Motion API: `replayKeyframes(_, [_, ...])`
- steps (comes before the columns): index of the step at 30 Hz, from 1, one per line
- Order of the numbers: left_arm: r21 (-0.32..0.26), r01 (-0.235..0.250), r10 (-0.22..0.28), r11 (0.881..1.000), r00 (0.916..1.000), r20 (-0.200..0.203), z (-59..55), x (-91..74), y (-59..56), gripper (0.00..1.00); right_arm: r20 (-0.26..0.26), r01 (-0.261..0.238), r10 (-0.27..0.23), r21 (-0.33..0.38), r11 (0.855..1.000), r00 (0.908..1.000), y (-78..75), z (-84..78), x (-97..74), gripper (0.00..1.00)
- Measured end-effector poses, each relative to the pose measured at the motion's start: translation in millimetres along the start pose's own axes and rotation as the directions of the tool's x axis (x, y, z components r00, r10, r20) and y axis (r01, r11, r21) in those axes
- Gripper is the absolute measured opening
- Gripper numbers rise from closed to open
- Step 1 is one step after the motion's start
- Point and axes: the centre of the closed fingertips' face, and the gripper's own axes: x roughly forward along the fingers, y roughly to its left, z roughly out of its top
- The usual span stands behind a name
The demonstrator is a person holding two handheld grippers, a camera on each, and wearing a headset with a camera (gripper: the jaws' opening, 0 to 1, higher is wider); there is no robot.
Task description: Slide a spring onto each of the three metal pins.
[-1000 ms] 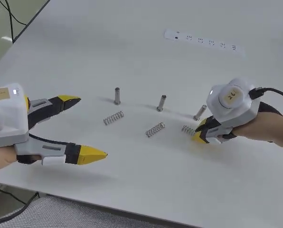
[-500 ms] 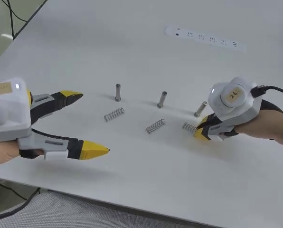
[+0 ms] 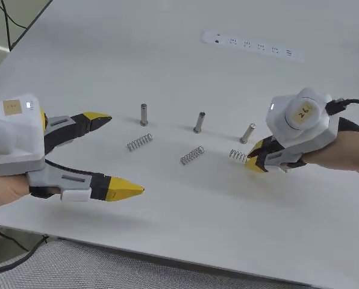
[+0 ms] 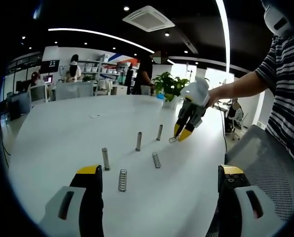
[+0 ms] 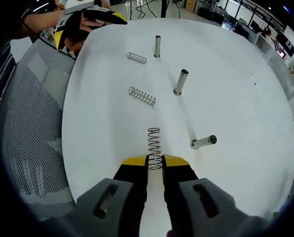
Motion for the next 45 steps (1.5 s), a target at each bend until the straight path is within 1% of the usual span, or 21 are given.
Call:
replayKeyframes(3, [0.007, 0.017, -0.017, 1.0, 0.9998, -0.011, -1.4, 2.2, -2.0, 0.97, 0.006, -0.002, 0.002, -0.008, 1.0, 1.0, 6.3, 2.4, -3.3, 0.13])
replayKeyframes(4, [0.005, 0.024, -0.024, 1.0, 0.9997, -0.009, -0.9, 2.7, -3.1, 0.96, 0.006, -0.004, 0.004, -0.017, 1.0, 1.0, 9.1, 3.1, -4.4, 0.13])
replayKeyframes(5, [-0.006, 0.038, -0.038, 0.999, 0.9993, 0.003, 1.4, 3.9, -5.5, 0.96, 0.007, -0.004, 0.004, -0.024, 1.0, 1.0, 11.1, 4.2, -5.1, 0.13])
replayKeyframes(7, [-0.006, 0.048, -0.048, 0.999, 0.9988, 0.006, 3.1, 6.2, -6.9, 0.96, 0.009, -0.006, 0.006, -0.035, 0.999, 0.9999, 15.5, 6.6, -6.8, 0.13])
replayKeyframes(12, [0.007, 0.09, -0.09, 0.996, 0.9958, -0.015, -0.7, 17.4, -15.2, 0.94, 0.015, -0.01, 0.011, -0.063, 0.998, 0.9998, 23.8, 11.4, -6.1, 0.13])
replayKeyframes(15, [0.006, 0.124, -0.124, 0.992, 0.9921, -0.02, -1.8, 24.3, -24.2, 0.93, 0.024, -0.008, 0.009, -0.065, 0.998, 0.9997, 29.6, 16.4, -6.9, 0.13])
replayKeyframes(18, [0.017, 0.153, -0.152, 0.988, 0.9877, -0.035, -5.3, 33.1, -32.7, 0.93, 0.035, -0.018, 0.02, -0.069, 0.997, 0.9992, 36.4, 20.5, -5.7, 0.13])
replayKeyframes(21, [0.022, 0.177, -0.175, 0.984, 0.9832, -0.05, -10.0, 39.5, -37.9, 0.92, 0.03, -0.026, 0.029, -0.09, 0.996, 0.9991, 42.8, 21.9, -4.0, 0.13])
replayKeyframes(23, [0.016, 0.192, -0.19, 0.981, 0.9799, -0.059, -12.5, 43.2, -41.0, 0.9, 0.03, -0.029, 0.033, -0.102, 0.994, 0.999, 47.3, 24.0, -3.7, 0.13])
replayKeyframes(25, [0.01, 0.206, -0.205, 0.979, 0.9774, -0.05, -10.7, 46.5, -44.2, 0.89, 0.035, -0.035, 0.039, -0.11, 0.993, 0.9986, 51.3, 27.2, -4.0, 0.13])
replayKeyframes(30, [0.029, 0.225, -0.223, 0.974, 0.9729, -0.062, -8.6, 56.6, -48.1, 0.87, 0.045, -0.041, 0.047, -0.134, 0.99, 0.9979, 58.3, 35.8, -4.3, 0.13])
replayKeyframes(31, [0.038, 0.236, -0.233, 0.971, 0.9701, -0.068, -8.3, 59.7, -49.9, 0.86, 0.048, -0.039, 0.047, -0.142, 0.989, 0.9977, 59.1, 38.5, -4.6, 0.13])
replayKeyframes(34, [0.041, 0.264, -0.26, 0.964, 0.9623, -0.08, -7.5, 67.3, -55.9, 0.82, 0.054, -0.04, 0.049, -0.159, 0.987, 0.9973, 61.6, 44.4, -5.7, 0.13])
replayKeyframes(36, [0.049, 0.272, -0.268, 0.961, 0.9603, -0.076, -6.1, 73.0, -58.0, 0.79, 0.053, -0.038, 0.048, -0.174, 0.984, 0.9974, 62.5, 47.4, -6.6, 0.13])
replayKeyframes(40, [0.069, 0.293, -0.287, 0.953, 0.954, -0.085, -7.3, 82.0, -63.5, 0.76, 0.062, -0.038, 0.051, -0.186, 0.982, 0.9968, 64.8, 52.8, -10.2, 0.13])
replayKeyframes(42, [0.076, 0.313, -0.307, 0.947, 0.9479, -0.086, -7.6, 83.9, -68.2, 0.73, 0.065, -0.043, 0.056, -0.19, 0.981, 0.9963, 65.9, 54.4, -12.1, 0.13])
replayKeyframes(43, [0.075, 0.315, -0.308, 0.946, 0.9474, -0.086, -7.7, 84.4, -69.0, 0.7, 0.066, -0.044, 0.057, -0.191, 0.981, 0.9962, 66.1, 54.9, -12.7, 0.13])
replayKeyframes(45, [0.067, 0.322, -0.318, 0.944, 0.9454, -0.073, -6.1, 84.7, -70.4, 0.66, 0.068, -0.042, 0.057, -0.194, 0.98, 0.9961, 65.7, 55.6, -13.9, 0.13])
